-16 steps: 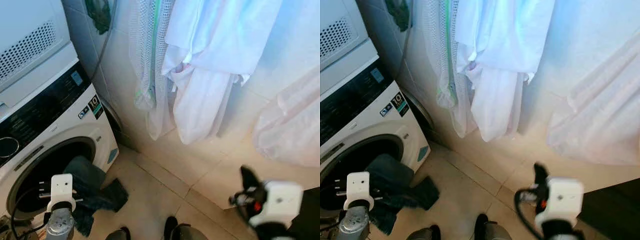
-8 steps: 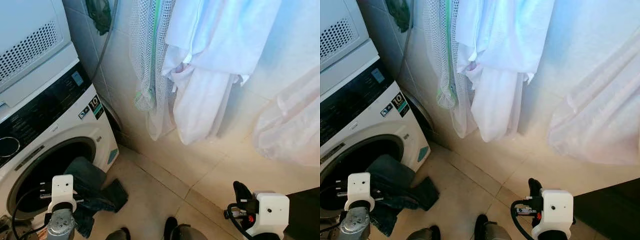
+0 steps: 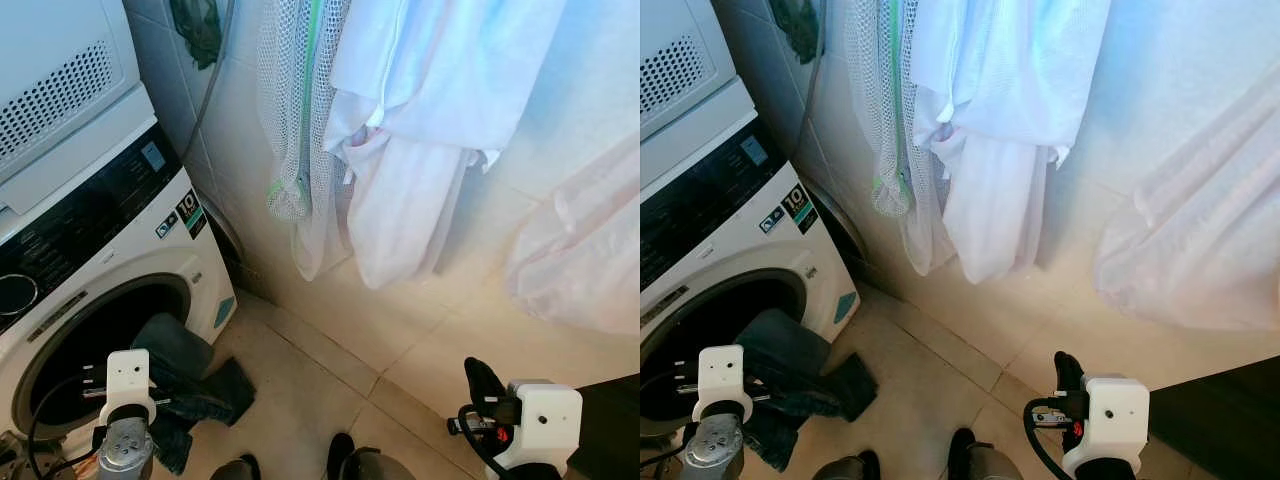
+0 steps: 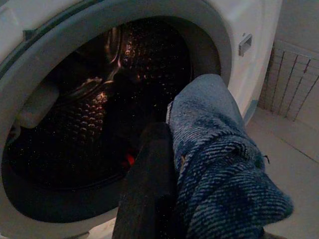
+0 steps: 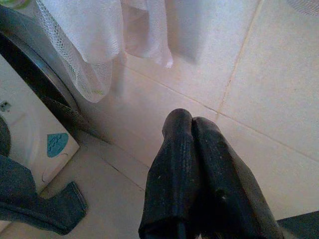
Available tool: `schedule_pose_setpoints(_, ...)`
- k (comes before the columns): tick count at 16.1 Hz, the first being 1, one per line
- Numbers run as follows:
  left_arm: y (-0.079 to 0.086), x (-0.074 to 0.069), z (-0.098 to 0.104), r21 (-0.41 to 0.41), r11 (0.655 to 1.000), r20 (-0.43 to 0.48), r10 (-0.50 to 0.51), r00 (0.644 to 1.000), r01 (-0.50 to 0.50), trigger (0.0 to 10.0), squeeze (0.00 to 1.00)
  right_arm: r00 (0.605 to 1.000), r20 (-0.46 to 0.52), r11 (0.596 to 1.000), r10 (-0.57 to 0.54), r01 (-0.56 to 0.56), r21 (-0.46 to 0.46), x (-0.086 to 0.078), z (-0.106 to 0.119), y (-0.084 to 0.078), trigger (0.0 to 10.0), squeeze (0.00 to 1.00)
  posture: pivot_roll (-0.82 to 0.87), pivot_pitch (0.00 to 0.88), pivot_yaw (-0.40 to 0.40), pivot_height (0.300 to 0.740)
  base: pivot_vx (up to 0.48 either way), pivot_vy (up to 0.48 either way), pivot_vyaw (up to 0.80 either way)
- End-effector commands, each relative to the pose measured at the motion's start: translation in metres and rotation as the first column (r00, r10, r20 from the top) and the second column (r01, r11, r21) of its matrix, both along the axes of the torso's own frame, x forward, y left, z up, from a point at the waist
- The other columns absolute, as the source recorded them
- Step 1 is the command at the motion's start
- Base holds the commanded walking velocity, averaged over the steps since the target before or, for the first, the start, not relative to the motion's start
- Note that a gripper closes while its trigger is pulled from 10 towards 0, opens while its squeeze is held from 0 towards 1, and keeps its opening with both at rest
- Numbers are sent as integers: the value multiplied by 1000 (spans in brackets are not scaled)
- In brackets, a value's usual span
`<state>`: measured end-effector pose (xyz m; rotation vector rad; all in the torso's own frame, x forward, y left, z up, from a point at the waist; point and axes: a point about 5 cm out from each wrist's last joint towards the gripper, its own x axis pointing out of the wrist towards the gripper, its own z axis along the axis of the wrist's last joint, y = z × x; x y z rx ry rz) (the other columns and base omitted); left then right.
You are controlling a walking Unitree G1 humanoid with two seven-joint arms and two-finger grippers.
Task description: Clothes washing
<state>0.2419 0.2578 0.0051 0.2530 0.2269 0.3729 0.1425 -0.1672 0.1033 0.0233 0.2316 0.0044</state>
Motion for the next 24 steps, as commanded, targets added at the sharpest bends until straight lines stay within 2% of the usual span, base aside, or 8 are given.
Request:
schedule_pose_setpoints(1,0,-1,1,-3,1000,21,18,1000,-18,10000,0,1000,-8,1000,-12,12,6,-3,-1,-4,10000,0,-3,251,-45,725,0,0,0)
schedule_pose_setpoints(5,0,2,3,-4,1000,28,17,999,-17,10000,0,1000,-3,1000,-6,6,1,-3,-1,-3,10000,0,-10,240,-40,696,0,0,0)
schedule_pose_setpoints(11,0,11,13,0,1000,70,7,998,-7,10000,0,1000,17,1000,16,-16,-9,-2,-1,-1,10000,0,-17,208,-33,696,0,0,0)
schedule_pose_setpoints(13,3,15,24,13,1000,128,17,992,-19,10000,0,1000,15,1000,23,-23,-4,-4,-2,-1,10000,0,-26,197,-29,691,0,0,0)
schedule_pose_setpoints(15,3,24,51,50,999,259,0,966,-13,10000,0,1000,13,1000,23,-23,-4,-4,-3,-1,10000,0,-25,201,-26,669,0,0,0)
schedule_pose_setpoints(16,1,24,57,60,998,285,-7,958,-11,10000,0,1000,19,1000,25,-25,-2,-4,-2,-1,10000,0,-24,206,-26,669,0,0,0)
schedule_pose_setpoints(22,-18,-20,30,51,999,211,-8,977,-3,10000,0,999,33,1000,27,-27,-4,-2,1,-2,10000,0,-27,241,-37,669,0,0,0)
schedule_pose_setpoints(24,-24,-28,27,55,998,192,-22,981,12,10000,0,999,36,1000,27,-27,-3,-2,1,-2,10000,0,-29,250,-37,669,0,0,0)
